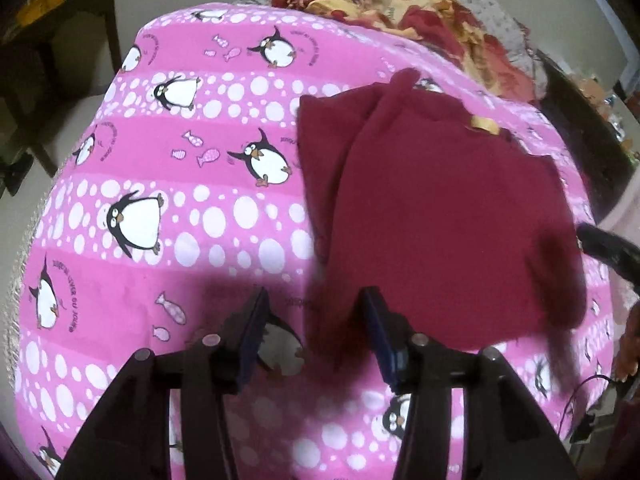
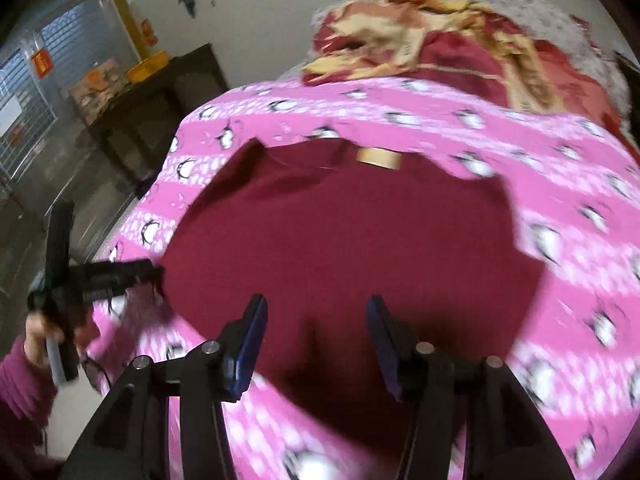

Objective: Fold small clothes

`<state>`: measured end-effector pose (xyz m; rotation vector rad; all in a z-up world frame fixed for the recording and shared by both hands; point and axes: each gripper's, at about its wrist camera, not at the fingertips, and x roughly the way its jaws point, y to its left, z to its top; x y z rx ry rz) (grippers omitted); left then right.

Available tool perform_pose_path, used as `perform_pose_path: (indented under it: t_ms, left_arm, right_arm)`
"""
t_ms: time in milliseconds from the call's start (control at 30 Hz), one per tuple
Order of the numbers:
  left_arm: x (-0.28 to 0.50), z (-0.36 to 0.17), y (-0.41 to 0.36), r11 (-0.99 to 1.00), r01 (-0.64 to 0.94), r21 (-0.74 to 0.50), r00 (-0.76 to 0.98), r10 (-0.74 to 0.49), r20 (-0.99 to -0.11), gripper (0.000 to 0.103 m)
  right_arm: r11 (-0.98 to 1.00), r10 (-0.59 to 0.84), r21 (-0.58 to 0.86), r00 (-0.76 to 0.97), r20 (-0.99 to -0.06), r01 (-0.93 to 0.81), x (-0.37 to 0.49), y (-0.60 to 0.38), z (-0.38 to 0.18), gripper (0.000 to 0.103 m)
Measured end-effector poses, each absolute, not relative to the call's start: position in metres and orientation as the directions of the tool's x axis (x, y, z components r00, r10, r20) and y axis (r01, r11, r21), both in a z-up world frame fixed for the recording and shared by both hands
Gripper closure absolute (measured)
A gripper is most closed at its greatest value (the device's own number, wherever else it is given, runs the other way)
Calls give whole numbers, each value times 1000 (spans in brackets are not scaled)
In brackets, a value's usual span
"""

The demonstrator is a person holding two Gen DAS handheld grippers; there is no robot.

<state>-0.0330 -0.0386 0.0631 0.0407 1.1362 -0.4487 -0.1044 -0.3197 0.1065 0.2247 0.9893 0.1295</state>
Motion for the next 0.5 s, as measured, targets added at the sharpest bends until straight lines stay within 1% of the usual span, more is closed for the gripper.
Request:
perform_pose_path:
  t_ms: [67,200,267,367,500]
  left_arm:
    - [-31,58,-40,921,345,-181,343,-304,-889,49]
    - [-28,50,-42,932,322,-166,350,-280,-894,45]
    - [-27,47,-41,935,318,-158,357,-272,-894,41]
    - [-26,44,-40,935,319,-155,355,-269,-895,38]
    - [-23,39,-39,935,304,-181,342,-285,-895,37]
  right_arm:
    - [967,222,254,529,-819,-13,-73,-304,93,47]
    - [964,246,262,507,-826,-42,-20,-274,74,47]
    - [965,250,255,504,-827,-61,1,-259,70,47]
    - [967,244,245,515,-822,-69,33,-243,63,47]
    - [969,236,238,534,-812,-67,71,-229,55,47]
